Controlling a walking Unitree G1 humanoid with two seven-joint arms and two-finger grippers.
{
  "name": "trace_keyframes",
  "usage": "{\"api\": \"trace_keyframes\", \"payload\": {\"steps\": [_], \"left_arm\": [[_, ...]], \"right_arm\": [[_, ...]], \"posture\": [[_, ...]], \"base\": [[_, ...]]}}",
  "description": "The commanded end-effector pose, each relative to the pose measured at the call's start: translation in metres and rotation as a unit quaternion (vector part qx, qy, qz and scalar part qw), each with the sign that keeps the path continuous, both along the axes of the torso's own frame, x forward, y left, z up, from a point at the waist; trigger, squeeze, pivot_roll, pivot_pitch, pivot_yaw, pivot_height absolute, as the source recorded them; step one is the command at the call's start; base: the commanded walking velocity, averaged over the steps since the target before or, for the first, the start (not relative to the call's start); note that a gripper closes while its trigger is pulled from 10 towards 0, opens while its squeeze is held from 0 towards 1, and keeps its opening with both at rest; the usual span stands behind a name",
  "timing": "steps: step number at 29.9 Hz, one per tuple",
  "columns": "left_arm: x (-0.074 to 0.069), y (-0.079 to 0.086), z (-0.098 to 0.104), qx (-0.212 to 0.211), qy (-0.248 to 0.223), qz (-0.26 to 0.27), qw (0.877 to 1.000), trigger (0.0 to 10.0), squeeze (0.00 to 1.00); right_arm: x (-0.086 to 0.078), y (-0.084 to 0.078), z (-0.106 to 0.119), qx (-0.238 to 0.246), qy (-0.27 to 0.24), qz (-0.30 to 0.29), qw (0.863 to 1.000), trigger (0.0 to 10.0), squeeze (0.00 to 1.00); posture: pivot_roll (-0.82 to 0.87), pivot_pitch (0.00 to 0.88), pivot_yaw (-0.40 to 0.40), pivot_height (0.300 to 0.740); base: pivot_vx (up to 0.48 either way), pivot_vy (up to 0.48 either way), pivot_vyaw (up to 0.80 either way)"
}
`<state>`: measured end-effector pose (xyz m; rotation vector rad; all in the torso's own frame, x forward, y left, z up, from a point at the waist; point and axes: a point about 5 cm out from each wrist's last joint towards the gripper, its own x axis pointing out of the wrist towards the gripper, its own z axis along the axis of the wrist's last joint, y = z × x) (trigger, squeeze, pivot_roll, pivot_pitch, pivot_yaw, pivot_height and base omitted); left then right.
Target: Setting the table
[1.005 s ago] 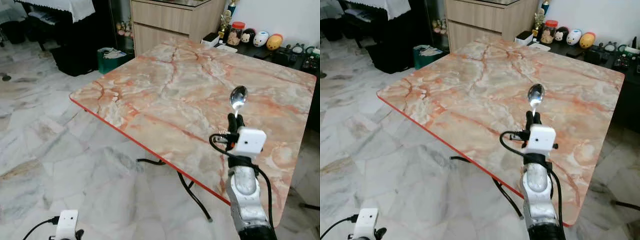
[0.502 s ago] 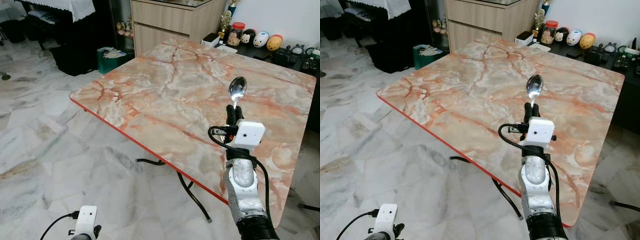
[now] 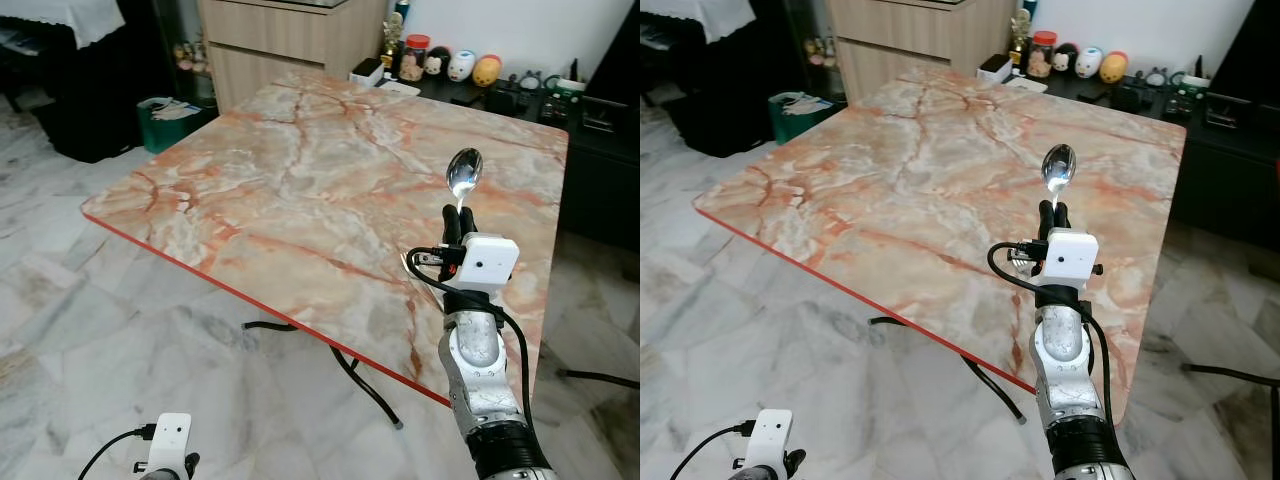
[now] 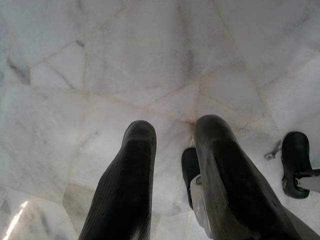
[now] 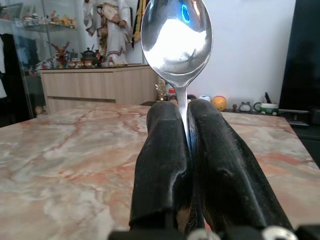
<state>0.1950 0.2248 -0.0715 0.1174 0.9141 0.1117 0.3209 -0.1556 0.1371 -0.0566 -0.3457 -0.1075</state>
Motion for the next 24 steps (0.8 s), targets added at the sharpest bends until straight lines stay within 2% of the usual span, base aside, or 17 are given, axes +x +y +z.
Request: {"api": "trace_keyframes", "payload": {"steps": [1,14,21,24], "left_arm": [[-0.0008,0.0063,0.0009,0.006,0.002,0.016,1.000,10.0,0.00],[-0.0053,0.0060,-0.0013,0.003,0.001,0.028,1.000,10.0,0.00],[-0.0003,0.0073,0.0017,-0.004,-0.013,0.045,0.999,10.0,0.00],[0.0019,0.0054,0.0024,0.006,-0.011,0.026,1.000,10.0,0.00]], "right_arm": [[0.0022,-0.0009,0.0046,-0.003,-0.011,0.003,1.000,10.0,0.00],[0.0038,-0.0030,0.0076,-0.008,-0.012,0.003,1.000,10.0,0.00],[0.0045,-0.0057,0.0083,-0.014,-0.010,0.005,1.000,10.0,0.00],[0.0049,-0.0048,0.0087,-0.014,-0.010,0.006,1.000,10.0,0.00]], "posture": [[0.15,0.000,-0.015,0.740],[0.14,0.000,-0.032,0.740],[0.14,0.000,-0.041,0.740],[0.14,0.000,-0.043,0.740]], "base": [[0.000,0.000,-0.66],[0.000,0.000,-0.67],[0.000,0.000,-0.67],[0.000,0.000,-0.67]]}}
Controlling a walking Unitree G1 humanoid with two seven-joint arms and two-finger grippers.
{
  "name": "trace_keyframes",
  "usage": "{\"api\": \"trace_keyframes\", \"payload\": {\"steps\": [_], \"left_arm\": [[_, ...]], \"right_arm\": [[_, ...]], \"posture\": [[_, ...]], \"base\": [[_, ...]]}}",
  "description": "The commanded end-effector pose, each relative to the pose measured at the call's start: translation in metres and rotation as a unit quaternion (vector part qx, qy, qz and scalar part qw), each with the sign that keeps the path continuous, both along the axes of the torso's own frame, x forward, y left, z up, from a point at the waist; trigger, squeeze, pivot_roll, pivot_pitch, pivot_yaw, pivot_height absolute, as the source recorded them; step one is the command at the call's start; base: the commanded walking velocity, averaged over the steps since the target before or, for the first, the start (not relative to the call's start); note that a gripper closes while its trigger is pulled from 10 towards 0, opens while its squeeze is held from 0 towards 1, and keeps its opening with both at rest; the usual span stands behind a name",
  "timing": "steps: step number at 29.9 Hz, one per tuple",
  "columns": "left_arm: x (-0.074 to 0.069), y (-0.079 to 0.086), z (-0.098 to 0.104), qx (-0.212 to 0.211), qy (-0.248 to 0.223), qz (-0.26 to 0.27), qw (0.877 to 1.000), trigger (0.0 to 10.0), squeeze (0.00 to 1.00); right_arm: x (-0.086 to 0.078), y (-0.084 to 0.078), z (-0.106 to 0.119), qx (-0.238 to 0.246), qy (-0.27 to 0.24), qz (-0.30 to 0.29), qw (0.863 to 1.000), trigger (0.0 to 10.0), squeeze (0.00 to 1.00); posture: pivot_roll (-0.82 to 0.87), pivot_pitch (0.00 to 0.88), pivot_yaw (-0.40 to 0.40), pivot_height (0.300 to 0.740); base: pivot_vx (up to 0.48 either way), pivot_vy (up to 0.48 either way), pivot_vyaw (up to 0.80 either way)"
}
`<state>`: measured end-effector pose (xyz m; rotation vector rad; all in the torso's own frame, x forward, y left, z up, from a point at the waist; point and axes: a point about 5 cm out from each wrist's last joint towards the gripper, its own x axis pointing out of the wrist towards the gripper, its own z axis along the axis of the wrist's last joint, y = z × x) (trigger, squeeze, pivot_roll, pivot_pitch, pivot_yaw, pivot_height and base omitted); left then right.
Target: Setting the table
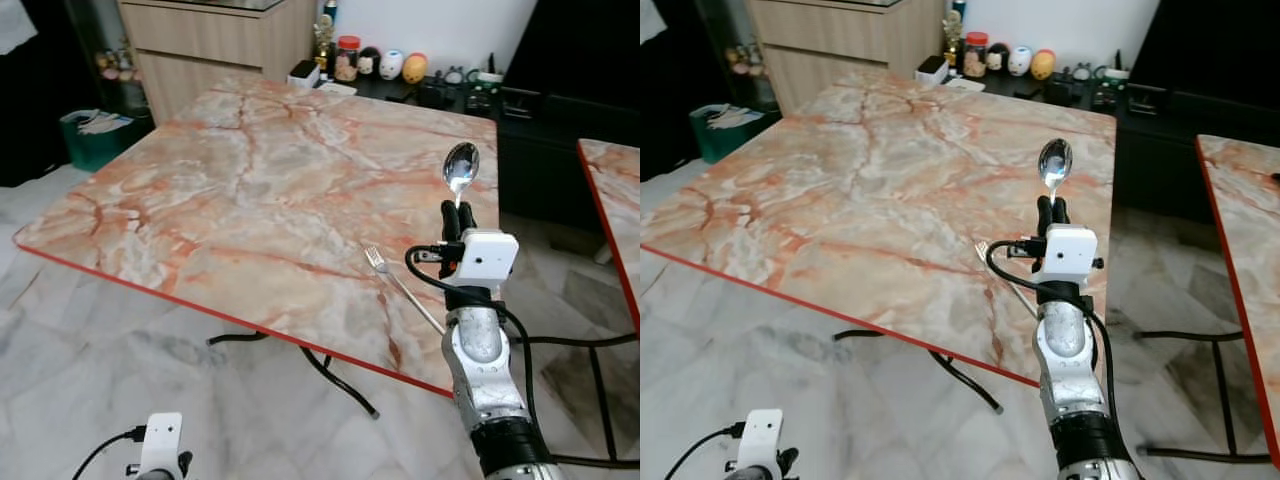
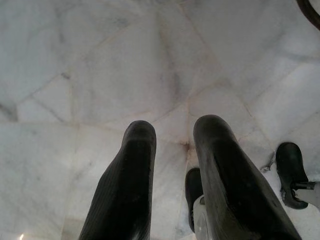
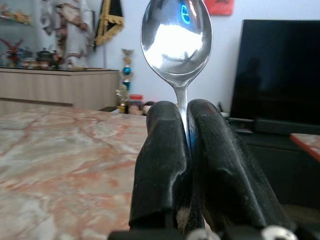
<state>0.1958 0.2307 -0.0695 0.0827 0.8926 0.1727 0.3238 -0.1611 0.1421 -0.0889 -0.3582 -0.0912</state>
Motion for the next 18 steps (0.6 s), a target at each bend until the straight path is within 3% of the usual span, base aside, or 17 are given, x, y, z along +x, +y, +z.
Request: {"api": "trace_keyframes", "payload": {"steps": [1,5,18], "left_arm": [[0.0016,-0.0012,0.0005,0.009,0.001,-0.010,1.000,10.0,0.00],[0.0052,-0.0044,0.0019,0.007,-0.008,-0.010,1.000,10.0,0.00],[0.0052,-0.0059,0.0019,-0.005,-0.017,0.001,1.000,10.0,0.00]], "right_arm": [[0.0021,0.0011,0.0039,0.003,-0.005,0.001,1.000,10.0,0.00],[0.0024,0.0011,0.0046,0.003,-0.006,0.002,1.000,10.0,0.00],[0.0034,0.0022,0.0052,-0.001,-0.006,0.010,1.000,10.0,0.00]], "posture": [[0.14,0.000,-0.045,0.740],[0.14,0.000,-0.049,0.740],[0.14,0.000,-0.055,0.740]], "base": [[0.000,0.000,-0.67],[0.000,-0.317,-0.67],[0.000,0.000,-0.67]]}}
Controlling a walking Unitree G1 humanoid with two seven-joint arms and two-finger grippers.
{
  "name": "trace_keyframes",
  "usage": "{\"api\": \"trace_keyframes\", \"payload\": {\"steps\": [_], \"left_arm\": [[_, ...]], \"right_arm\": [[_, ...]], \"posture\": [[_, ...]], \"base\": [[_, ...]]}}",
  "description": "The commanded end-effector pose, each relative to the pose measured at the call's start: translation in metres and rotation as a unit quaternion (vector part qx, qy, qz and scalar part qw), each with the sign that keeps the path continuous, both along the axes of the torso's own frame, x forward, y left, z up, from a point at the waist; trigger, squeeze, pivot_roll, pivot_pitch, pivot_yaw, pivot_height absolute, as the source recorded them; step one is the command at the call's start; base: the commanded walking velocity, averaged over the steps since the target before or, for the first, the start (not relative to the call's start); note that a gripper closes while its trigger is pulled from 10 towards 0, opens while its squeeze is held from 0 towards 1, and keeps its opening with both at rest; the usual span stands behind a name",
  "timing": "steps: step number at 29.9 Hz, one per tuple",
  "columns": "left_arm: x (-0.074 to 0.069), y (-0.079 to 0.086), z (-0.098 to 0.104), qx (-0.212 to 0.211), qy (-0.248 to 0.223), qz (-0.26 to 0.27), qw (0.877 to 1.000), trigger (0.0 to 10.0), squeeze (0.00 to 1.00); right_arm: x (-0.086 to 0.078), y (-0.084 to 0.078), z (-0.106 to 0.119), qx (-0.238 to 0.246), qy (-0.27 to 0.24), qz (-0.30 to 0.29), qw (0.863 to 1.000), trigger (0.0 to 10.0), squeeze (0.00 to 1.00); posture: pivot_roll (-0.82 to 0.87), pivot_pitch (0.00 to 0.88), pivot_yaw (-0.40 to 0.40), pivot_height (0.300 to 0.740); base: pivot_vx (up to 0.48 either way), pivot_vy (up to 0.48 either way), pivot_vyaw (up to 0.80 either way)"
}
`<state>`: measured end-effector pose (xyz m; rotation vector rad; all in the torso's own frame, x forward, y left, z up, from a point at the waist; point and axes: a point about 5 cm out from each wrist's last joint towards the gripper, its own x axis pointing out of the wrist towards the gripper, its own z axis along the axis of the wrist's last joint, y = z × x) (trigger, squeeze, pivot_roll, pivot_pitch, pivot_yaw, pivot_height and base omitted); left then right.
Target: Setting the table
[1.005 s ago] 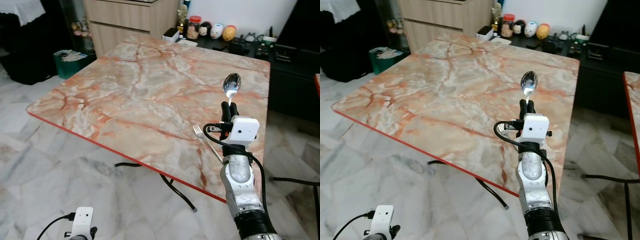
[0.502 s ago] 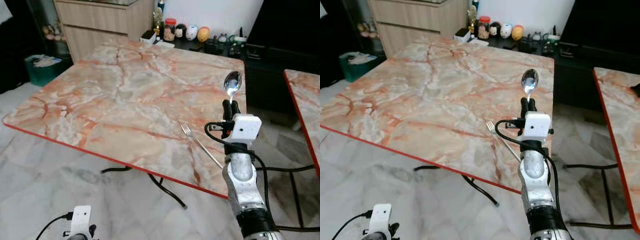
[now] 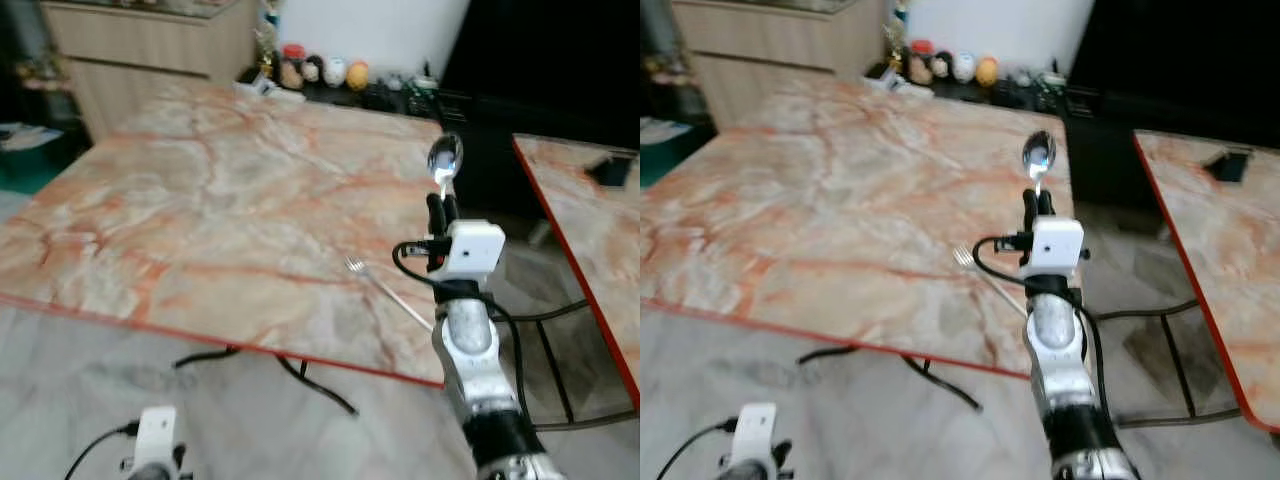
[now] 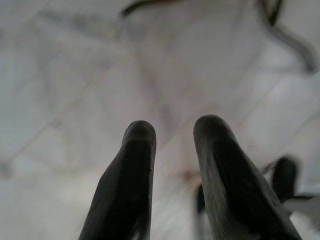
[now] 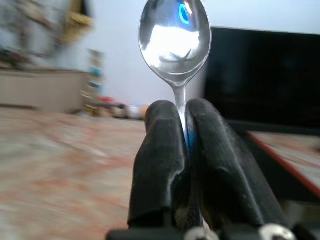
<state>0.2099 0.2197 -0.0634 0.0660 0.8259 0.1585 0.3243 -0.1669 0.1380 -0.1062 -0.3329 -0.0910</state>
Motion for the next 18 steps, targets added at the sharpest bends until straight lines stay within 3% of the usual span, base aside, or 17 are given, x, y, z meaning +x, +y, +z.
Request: {"api": "trace_keyframes", "payload": {"steps": [1,18], "left_arm": [[-0.0089,0.0052,-0.0042,0.003,0.017,0.006,1.000,10.0,0.00],[-0.0122,0.0052,-0.0062,0.011,0.027,-0.003,1.000,10.0,0.00]], "right_arm": [[0.0029,0.0080,0.0094,0.007,-0.019,0.012,1.000,10.0,0.00],[0.0017,0.0143,0.0107,0.000,-0.026,0.029,0.999,10.0,0.00]], "posture": [[0.14,0.000,-0.055,0.740],[0.13,0.000,-0.065,0.740]], "base": [[0.000,0.000,-0.65],[0.000,0.000,0.00]]}}
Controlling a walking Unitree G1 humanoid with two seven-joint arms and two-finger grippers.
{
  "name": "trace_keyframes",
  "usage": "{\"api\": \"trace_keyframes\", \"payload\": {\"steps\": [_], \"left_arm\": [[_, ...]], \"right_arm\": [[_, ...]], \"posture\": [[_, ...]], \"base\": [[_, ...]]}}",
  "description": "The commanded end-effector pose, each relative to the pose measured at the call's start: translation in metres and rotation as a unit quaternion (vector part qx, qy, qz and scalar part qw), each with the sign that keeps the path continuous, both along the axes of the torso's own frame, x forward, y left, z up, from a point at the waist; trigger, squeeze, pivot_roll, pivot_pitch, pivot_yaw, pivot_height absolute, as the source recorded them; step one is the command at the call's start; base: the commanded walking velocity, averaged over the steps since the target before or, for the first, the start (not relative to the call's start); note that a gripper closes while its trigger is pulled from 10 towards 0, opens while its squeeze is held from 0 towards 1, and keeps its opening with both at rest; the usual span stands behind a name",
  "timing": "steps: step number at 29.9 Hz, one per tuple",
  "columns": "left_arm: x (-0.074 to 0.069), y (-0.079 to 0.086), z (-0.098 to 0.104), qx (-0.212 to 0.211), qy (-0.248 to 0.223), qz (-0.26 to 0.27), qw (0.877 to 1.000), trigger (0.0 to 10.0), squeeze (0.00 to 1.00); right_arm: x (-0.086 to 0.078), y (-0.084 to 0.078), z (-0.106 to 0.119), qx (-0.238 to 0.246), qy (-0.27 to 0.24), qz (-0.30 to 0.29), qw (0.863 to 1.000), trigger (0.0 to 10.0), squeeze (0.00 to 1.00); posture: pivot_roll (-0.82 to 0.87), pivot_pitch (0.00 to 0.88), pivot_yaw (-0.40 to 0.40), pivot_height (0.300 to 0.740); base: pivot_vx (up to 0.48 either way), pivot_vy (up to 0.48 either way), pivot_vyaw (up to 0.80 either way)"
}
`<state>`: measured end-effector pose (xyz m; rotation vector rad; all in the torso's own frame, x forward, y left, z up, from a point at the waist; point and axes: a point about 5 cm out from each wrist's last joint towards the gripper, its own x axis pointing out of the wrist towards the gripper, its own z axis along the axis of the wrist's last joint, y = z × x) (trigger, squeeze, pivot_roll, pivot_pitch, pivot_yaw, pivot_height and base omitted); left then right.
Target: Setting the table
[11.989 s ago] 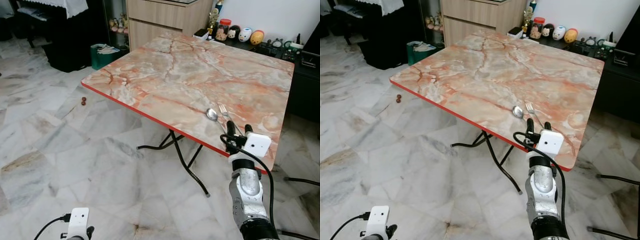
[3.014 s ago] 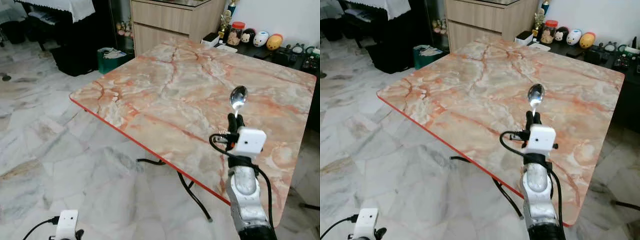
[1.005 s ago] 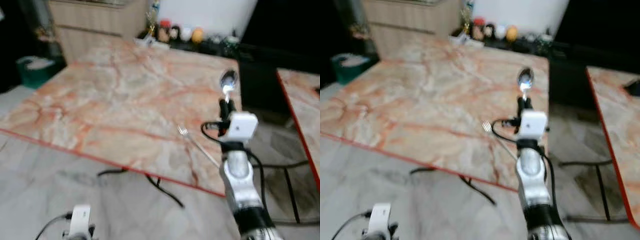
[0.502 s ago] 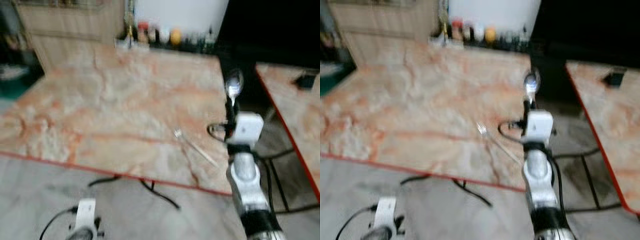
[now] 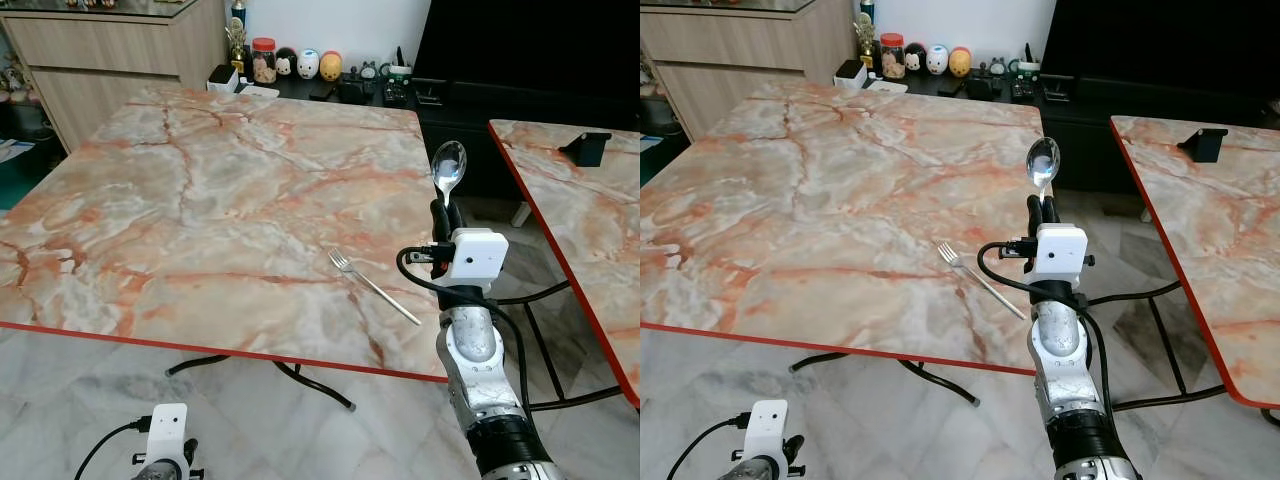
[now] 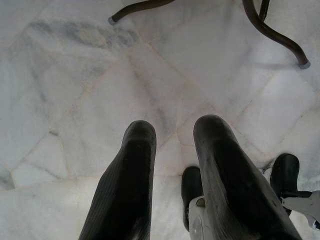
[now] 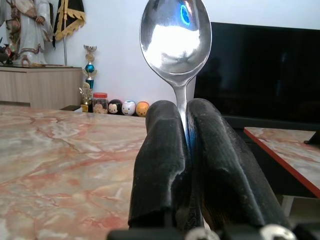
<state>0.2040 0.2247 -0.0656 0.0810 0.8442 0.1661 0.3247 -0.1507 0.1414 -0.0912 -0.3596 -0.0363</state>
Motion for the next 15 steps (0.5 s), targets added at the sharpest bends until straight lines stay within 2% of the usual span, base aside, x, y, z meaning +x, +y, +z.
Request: {"api": "trace_keyframes", "payload": {"steps": [1,2,4,15], "left_arm": [[-0.006,0.000,-0.004,0.004,0.018,-0.004,1.000,10.0,0.00],[-0.006,0.000,-0.004,0.004,0.018,-0.004,1.000,10.0,0.00],[-0.009,-0.001,-0.005,0.013,0.025,-0.020,0.999,10.0,0.00],[-0.022,0.012,-0.009,0.018,0.038,-0.018,0.999,10.0,0.00]], "right_arm": [[0.002,-0.002,0.008,-0.002,-0.015,0.001,1.000,10.0,0.00],[0.002,-0.002,0.008,-0.002,-0.015,0.001,1.000,10.0,0.00],[0.002,-0.004,0.009,-0.006,-0.016,0.000,1.000,10.0,0.00],[0.000,-0.002,0.005,-0.002,-0.011,0.002,1.000,10.0,0.00]], "posture": [[0.13,0.000,-0.065,0.740],[0.13,0.000,-0.065,0.740],[0.12,0.000,-0.060,0.740],[0.12,0.000,-0.059,0.740]], "base": [[0.000,0.000,0.00],[0.000,0.000,0.00],[0.000,-0.480,0.00],[0.000,-0.480,0.00]]}}
